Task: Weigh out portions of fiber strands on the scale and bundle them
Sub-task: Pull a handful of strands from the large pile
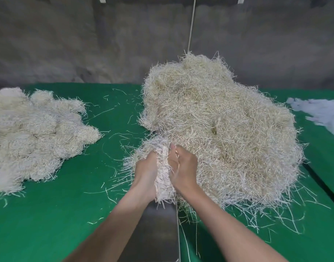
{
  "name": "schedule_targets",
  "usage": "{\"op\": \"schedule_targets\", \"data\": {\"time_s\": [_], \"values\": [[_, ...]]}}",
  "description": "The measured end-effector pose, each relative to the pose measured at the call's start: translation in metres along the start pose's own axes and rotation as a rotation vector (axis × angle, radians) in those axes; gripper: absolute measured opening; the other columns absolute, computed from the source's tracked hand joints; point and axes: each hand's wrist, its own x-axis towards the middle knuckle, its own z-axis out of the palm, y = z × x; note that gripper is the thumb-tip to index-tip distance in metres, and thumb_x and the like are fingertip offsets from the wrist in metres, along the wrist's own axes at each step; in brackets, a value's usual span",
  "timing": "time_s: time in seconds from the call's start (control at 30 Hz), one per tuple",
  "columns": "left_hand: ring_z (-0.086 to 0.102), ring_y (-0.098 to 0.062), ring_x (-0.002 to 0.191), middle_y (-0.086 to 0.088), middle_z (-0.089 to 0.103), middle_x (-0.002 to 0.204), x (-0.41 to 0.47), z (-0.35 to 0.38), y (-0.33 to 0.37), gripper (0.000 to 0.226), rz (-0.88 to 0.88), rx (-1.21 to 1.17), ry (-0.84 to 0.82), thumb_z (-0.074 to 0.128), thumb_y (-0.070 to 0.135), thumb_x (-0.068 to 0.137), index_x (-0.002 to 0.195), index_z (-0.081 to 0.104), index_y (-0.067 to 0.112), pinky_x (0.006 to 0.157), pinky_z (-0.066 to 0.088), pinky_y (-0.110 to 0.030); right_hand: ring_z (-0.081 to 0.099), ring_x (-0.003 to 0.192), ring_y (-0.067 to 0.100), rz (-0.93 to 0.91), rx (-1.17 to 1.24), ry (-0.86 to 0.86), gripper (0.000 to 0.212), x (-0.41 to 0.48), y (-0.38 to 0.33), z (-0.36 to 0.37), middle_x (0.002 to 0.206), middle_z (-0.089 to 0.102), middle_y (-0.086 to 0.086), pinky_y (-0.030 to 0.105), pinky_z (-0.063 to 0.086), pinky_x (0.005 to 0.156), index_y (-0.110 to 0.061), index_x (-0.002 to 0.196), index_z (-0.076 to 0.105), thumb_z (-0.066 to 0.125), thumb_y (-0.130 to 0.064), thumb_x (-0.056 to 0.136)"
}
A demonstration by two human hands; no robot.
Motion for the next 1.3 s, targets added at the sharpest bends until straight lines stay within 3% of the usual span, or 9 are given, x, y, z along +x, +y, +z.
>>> {"op": "schedule_targets", "data": {"time_s": [0.2, 0.3, 0.43, 0.57, 0.67, 0.77, 0.93, 1.2, 1.3], "values": [[0.047, -0.006, 0.054, 0.007, 0.049, 0.060, 0.007, -0.006, 0.007, 0.062, 0.324, 0.177, 0.134, 0.048, 0.047, 0.093, 0.132, 0.046, -0.001, 0.091, 0.044, -0.045, 0.047, 0.112, 0.007, 0.416, 0.704, -0.069, 0.029, 0.006, -0.005, -0.021, 0.128, 0.047, -0.014, 0.024, 0.037, 0.086, -0.033, 0.121, 0.047, 0.047, -0.034, 0.093], [0.055, -0.001, 0.075, 0.013, 0.056, 0.080, 0.000, 0.007, 0.007, 0.043, 0.417, 0.286, -0.029, 0.041, 0.056, 0.091, 0.098, 0.059, 0.018, 0.070, 0.047, -0.028, 0.033, 0.127, -0.010, 0.158, 0.314, -0.261, 0.044, 0.004, -0.018, -0.015, 0.138, 0.030, -0.037, 0.025, 0.032, 0.101, -0.053, 0.134, 0.031, 0.032, -0.062, 0.091], [0.051, -0.017, 0.116, -0.003, 0.061, 0.112, -0.001, 0.001, 0.012, 0.077, 0.167, -0.121, -0.094, 0.027, 0.075, 0.080, 0.121, 0.053, 0.016, 0.090, 0.041, -0.032, 0.058, 0.110, 0.009, 0.260, 0.277, -0.032, 0.024, 0.018, -0.011, -0.012, 0.121, 0.060, -0.011, 0.014, 0.045, 0.087, -0.035, 0.106, 0.060, 0.041, -0.046, 0.095], [0.029, 0.000, 0.123, 0.013, 0.032, 0.147, -0.024, 0.006, -0.016, 0.093, 0.279, 0.005, -0.126, 0.033, 0.080, 0.068, 0.145, 0.026, 0.029, 0.103, 0.028, -0.031, 0.055, 0.115, 0.018, 0.489, 0.361, 0.142, 0.054, 0.027, -0.001, -0.010, 0.114, 0.060, 0.003, 0.028, 0.042, 0.099, -0.010, 0.127, 0.053, 0.031, -0.049, 0.098], [0.056, -0.005, 0.095, 0.004, 0.063, 0.107, -0.016, 0.022, -0.012, 0.075, 0.357, -0.077, 0.049, 0.041, 0.071, 0.077, 0.119, 0.054, 0.010, 0.067, 0.043, -0.012, 0.053, 0.090, 0.011, 0.345, 0.253, 0.131, 0.051, -0.007, -0.014, 0.010, 0.100, 0.059, 0.001, 0.034, 0.042, 0.081, -0.015, 0.097, 0.057, 0.019, -0.048, 0.099], [0.044, -0.014, 0.048, 0.001, 0.046, 0.054, 0.004, 0.014, 0.007, 0.047, 0.222, -0.191, 0.353, 0.044, 0.049, 0.095, 0.064, 0.045, 0.014, 0.046, 0.034, -0.025, 0.039, 0.069, 0.004, 0.098, 0.020, 0.004, 0.037, -0.032, -0.016, 0.014, 0.073, 0.041, -0.012, 0.021, 0.033, 0.066, -0.025, 0.076, 0.036, 0.018, -0.053, 0.092], [0.059, -0.016, 0.074, -0.001, 0.059, 0.083, -0.009, 0.030, -0.012, 0.032, 0.080, -0.040, 0.181, 0.041, 0.048, 0.097, 0.096, 0.057, 0.020, 0.066, 0.046, -0.031, 0.034, 0.051, 0.011, 0.228, 0.131, 0.058, 0.041, 0.001, 0.000, -0.008, 0.055, 0.039, -0.004, 0.030, 0.033, 0.052, -0.020, 0.062, 0.042, 0.033, -0.035, 0.099], [0.029, -0.014, 0.049, -0.001, 0.032, 0.057, -0.015, 0.040, -0.021, 0.028, 0.053, 0.095, 0.220, 0.035, 0.027, 0.102, 0.083, 0.053, 0.019, 0.048, 0.026, -0.026, 0.036, 0.049, 0.003, 0.253, 0.120, -0.014, 0.032, -0.004, 0.016, -0.023, 0.057, 0.045, -0.005, 0.021, 0.034, 0.049, -0.025, 0.078, 0.057, 0.035, -0.031, 0.101], [0.054, -0.022, 0.084, -0.009, 0.059, 0.093, -0.020, 0.037, -0.014, 0.036, 0.052, 0.090, 0.126, 0.041, 0.028, 0.100, 0.127, 0.050, 0.006, 0.086, 0.047, -0.038, 0.046, 0.075, -0.005, 0.312, 0.308, -0.131, 0.022, -0.008, 0.021, -0.036, 0.091, 0.054, -0.010, 0.015, 0.040, 0.072, -0.020, 0.097, 0.052, 0.038, -0.037, 0.099]]}}
